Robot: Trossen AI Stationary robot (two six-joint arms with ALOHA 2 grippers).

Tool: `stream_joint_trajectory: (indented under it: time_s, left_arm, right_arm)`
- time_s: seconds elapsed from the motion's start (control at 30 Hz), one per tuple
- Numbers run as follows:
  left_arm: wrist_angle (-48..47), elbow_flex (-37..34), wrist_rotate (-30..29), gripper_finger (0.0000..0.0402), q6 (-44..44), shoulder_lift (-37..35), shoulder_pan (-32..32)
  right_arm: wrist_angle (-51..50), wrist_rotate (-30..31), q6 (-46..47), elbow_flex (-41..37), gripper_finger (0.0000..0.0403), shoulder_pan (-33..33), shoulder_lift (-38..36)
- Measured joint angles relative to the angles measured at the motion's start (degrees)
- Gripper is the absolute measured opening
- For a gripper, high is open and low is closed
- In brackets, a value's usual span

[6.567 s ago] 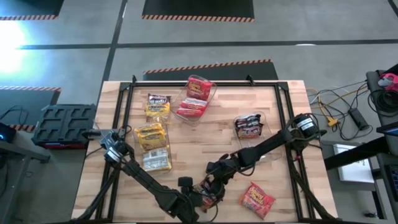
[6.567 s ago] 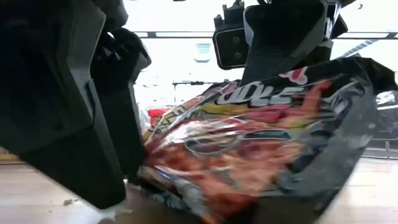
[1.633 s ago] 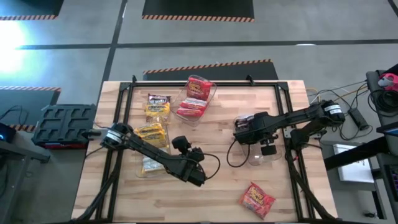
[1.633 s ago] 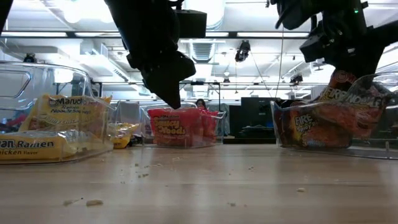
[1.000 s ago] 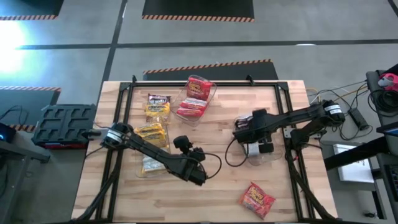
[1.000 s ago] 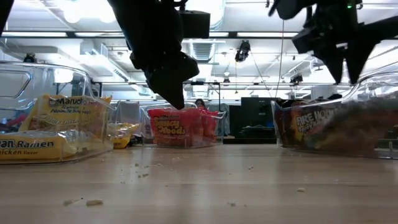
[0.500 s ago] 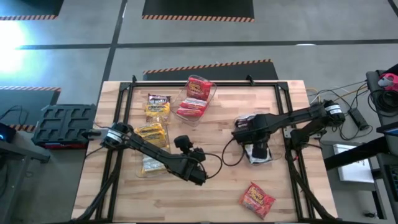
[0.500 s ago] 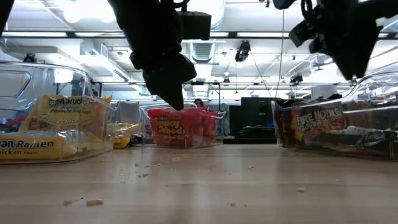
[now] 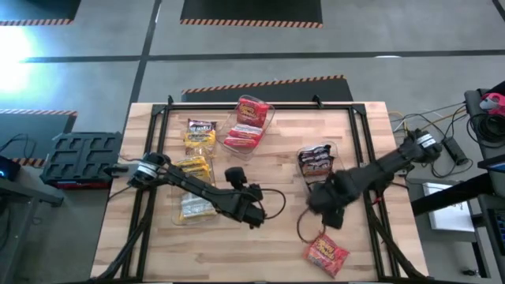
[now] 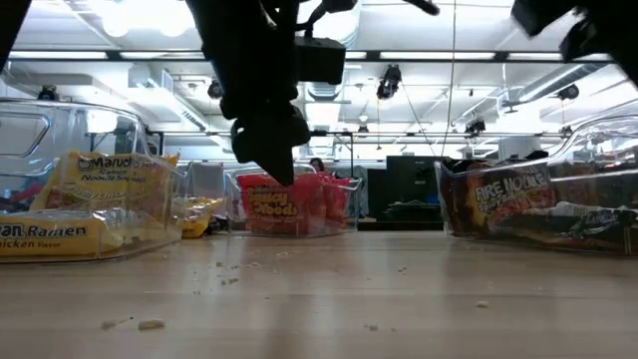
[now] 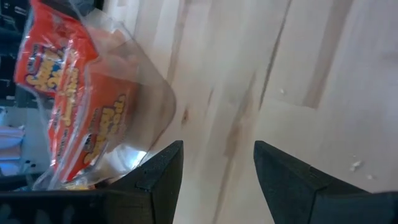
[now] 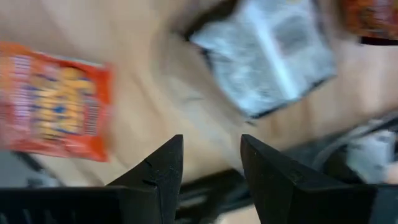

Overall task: Sort Maruchan noodles
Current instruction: Put the orange pack noodle into the top transparent bin

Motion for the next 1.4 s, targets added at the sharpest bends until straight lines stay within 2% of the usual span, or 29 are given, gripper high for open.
stream_joint_trajectory:
  time_s: [0.2, 0.33, 0.53, 0.63, 0.73, 1.0, 1.2, 1.4]
  left_arm:
    - [6.13, -0.02, 4.51, 0.0180, 2.76, 0.00, 0.11]
    - [15.14, -0.02, 11.65, 0.0180, 6.54, 0.00, -0.75]
    - [32.77, -0.02, 26.43, 0.0180, 12.93, 0.00, -3.70]
    - [40.99, -0.02, 31.13, 0.0180, 14.02, 0.00, -5.21]
    - [46.19, -0.02, 32.03, 0.0180, 13.72, 0.14, -6.45]
    - [54.20, -0.13, 31.98, 0.0180, 9.05, 3.15, -7.52]
    - [54.91, -0.13, 31.95, 0.0180, 5.86, 4.52, -7.70]
    - [56.40, -0.13, 31.91, 0.0180, 5.84, 4.52, -8.35]
  right_arm:
    - [14.18, 0.24, 15.33, 1.02, 0.0150, 8.92, -0.20]
    - [24.05, 1.04, 24.71, 0.23, 0.0150, 14.37, 1.16]
    - [26.15, 1.29, 35.65, 0.17, 0.0148, 22.45, 6.13]
    - [27.11, 0.07, 40.40, 0.68, 0.0150, 25.87, 8.84]
    - [27.17, -1.31, 43.16, 1.71, 0.0149, 28.32, 11.68]
    - [27.08, -3.21, 42.98, 3.28, 0.0136, 30.74, 18.11]
    - [26.92, -7.93, 41.09, 3.28, 0.0128, 31.10, 22.00]
    - [27.13, -5.85, 37.19, 3.28, 0.0127, 30.99, 24.44]
